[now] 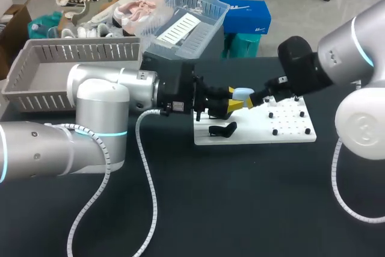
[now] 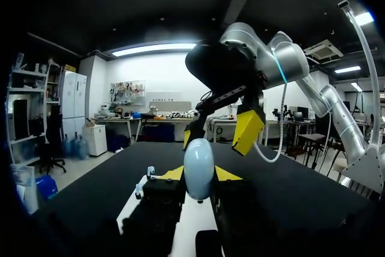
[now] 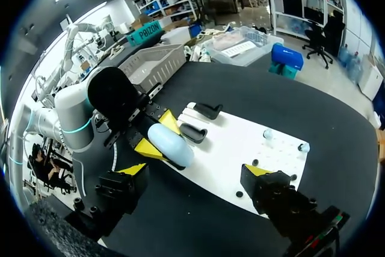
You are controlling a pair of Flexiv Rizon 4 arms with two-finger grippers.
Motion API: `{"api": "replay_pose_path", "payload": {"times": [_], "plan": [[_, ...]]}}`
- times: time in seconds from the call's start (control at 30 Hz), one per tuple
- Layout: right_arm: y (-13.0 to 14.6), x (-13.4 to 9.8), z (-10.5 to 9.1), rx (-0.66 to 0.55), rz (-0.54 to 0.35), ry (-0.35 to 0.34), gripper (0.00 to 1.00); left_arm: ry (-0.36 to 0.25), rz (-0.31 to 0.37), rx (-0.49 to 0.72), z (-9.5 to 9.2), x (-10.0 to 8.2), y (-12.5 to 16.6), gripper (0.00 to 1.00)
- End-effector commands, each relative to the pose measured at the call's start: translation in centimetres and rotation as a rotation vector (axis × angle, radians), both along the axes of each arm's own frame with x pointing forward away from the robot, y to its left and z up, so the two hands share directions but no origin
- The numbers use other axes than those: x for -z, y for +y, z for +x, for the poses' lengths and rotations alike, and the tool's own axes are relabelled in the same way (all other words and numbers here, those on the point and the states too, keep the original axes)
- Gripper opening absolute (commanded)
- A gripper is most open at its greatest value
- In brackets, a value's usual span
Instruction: Pick up each earbud case from the left stands, insert the matching earbuds, close the lid, and place the case in the box.
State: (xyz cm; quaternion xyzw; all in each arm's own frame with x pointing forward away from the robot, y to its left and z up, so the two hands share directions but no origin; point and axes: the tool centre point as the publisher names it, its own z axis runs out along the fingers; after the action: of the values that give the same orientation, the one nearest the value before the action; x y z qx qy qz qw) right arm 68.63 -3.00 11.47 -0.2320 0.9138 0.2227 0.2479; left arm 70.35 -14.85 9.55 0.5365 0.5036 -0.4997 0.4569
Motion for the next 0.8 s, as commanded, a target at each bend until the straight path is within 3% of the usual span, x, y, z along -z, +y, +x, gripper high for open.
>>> {"api": "replay_pose_path", "payload": {"times": [0.03,0.8], "plan": [[0.0,0.1,0.6,-0.004,0.000,0.007,1.00,-0.001,-0.003,0.000,0.1,0.1,0.0,0.00],[0.1,0.7,1.8,0.006,-0.013,0.022,1.00,-0.001,-0.003,0.000,0.1,0.1,0.0,0.00]]}}
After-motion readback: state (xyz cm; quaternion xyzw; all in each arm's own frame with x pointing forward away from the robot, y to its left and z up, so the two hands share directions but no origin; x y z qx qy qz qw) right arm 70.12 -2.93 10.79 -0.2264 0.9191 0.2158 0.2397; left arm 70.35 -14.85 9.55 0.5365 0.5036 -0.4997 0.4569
